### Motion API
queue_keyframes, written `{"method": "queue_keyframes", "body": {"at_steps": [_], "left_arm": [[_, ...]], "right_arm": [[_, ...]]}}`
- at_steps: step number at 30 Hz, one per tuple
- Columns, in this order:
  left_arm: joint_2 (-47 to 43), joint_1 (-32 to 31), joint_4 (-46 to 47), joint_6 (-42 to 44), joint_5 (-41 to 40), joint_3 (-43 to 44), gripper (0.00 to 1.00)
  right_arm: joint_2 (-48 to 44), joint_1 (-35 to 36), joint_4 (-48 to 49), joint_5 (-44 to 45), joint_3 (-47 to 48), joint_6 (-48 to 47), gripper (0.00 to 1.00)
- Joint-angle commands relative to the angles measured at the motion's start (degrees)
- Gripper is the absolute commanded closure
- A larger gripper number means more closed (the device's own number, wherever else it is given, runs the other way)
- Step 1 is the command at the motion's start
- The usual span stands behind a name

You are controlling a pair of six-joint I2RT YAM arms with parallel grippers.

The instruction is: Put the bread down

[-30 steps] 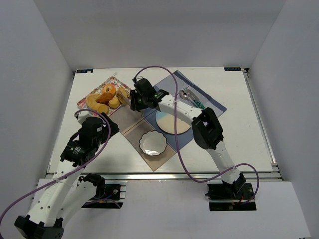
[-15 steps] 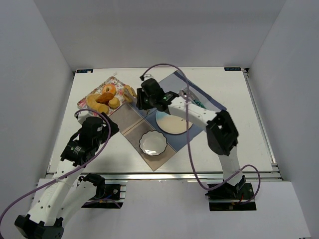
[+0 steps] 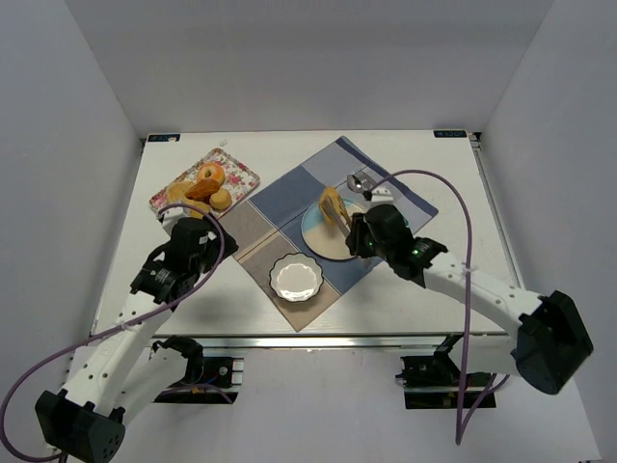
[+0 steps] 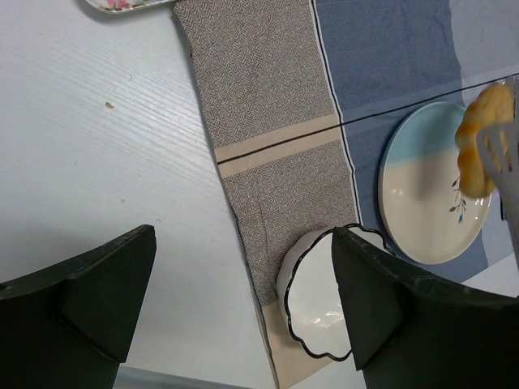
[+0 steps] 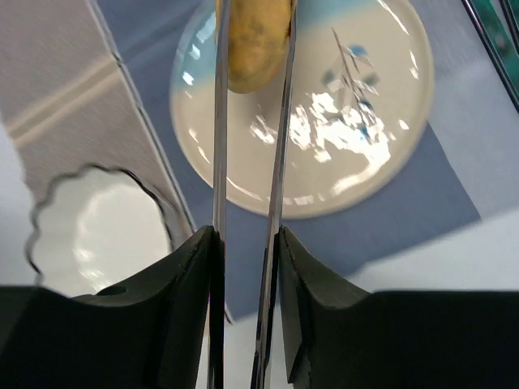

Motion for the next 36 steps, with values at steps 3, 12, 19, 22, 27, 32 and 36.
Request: {"method": "queue_keyframes", "body": {"at_steps": [3, 12, 19, 22, 27, 32, 36], "left_arm": [[1.94, -0.19, 3.62, 0.97, 1.71, -0.48, 0.02], [2.74, -0.19, 4.06, 1.15, 1.71, -1.18, 0.02], [2.12, -0.19, 4.23, 1.15, 1.80, -1.36, 0.02], [2.21, -0.19, 4.15, 1.15, 1.80, -1.36, 0.02], [2.12, -0.19, 3.79, 0.97, 1.80, -1.01, 0.02], [1.16, -0.19, 2.48, 0.53, 0.92, -1.01, 0.02], [0.19, -0.19, 0.90, -0.79, 0.04, -1.01, 0.02]], "right_arm": [[-7.77, -0.35, -0.04, 4.24, -6.92, 0.91, 0.74], [-7.59, -0.36, -3.91, 4.94, -5.79, 2.14, 0.47], [-10.58, -0.36, -5.32, 4.33, -4.65, 1.18, 0.37], [-11.73, -0.36, -5.58, 5.12, -4.03, 0.39, 0.39], [-11.21, -0.27, -3.75, 1.26, -0.62, -3.48, 0.41], [-3.67, 1.31, -0.67, -5.06, 4.75, -6.90, 0.41], [4.58, 3.51, 3.71, -9.19, 11.85, -8.57, 0.41]]}}
